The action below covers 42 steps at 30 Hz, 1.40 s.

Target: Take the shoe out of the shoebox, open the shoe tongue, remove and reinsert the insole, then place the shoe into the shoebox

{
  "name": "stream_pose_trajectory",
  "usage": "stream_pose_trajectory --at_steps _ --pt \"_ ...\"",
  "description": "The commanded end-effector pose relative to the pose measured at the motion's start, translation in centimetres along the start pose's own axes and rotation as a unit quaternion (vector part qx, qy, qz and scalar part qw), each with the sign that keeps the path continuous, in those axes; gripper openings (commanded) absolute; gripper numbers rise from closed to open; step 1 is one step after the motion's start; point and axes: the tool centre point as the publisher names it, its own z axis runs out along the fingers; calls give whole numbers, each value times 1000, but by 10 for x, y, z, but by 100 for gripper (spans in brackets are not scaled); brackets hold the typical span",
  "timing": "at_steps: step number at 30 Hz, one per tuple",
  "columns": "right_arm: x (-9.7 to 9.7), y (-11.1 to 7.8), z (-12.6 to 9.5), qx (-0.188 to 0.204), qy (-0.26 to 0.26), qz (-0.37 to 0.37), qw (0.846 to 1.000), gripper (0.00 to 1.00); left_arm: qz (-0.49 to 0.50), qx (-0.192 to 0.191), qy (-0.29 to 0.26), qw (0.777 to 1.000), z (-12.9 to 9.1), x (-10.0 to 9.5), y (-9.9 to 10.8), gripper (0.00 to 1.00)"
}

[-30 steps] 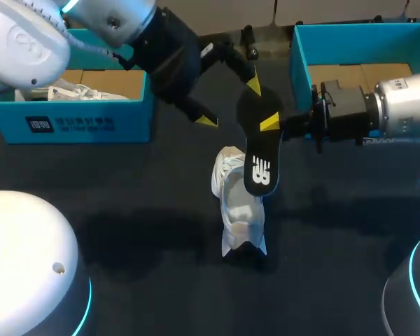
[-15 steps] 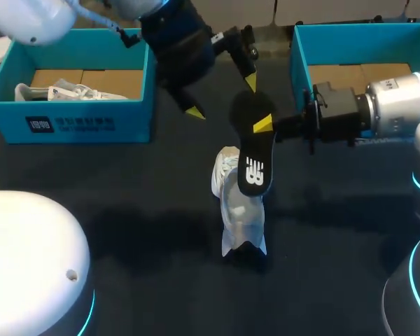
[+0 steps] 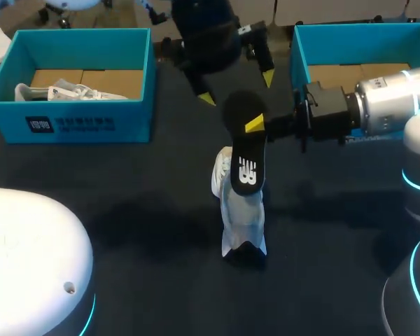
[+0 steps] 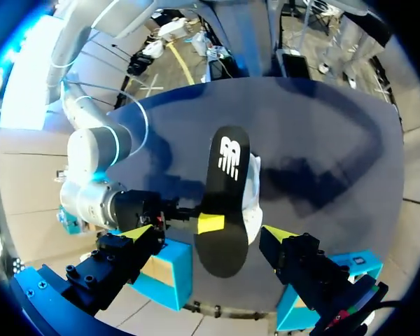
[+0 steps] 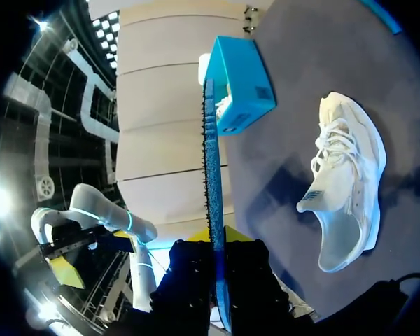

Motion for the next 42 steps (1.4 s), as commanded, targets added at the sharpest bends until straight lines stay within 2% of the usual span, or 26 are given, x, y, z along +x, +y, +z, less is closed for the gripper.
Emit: stream_pose_trajectory --at_steps 1,22,42 --pt "-1 0 3 0 0 1 1000 0 5 1 84 996 3 -10 9 100" --pt "-2 3 7 -2 2 -2 1000 0 1 2 99 995 5 -22 2 100" --pt "-2 -2 5 -7 4 -4 1000 0 6 10 84 996 1 -20 -4 100"
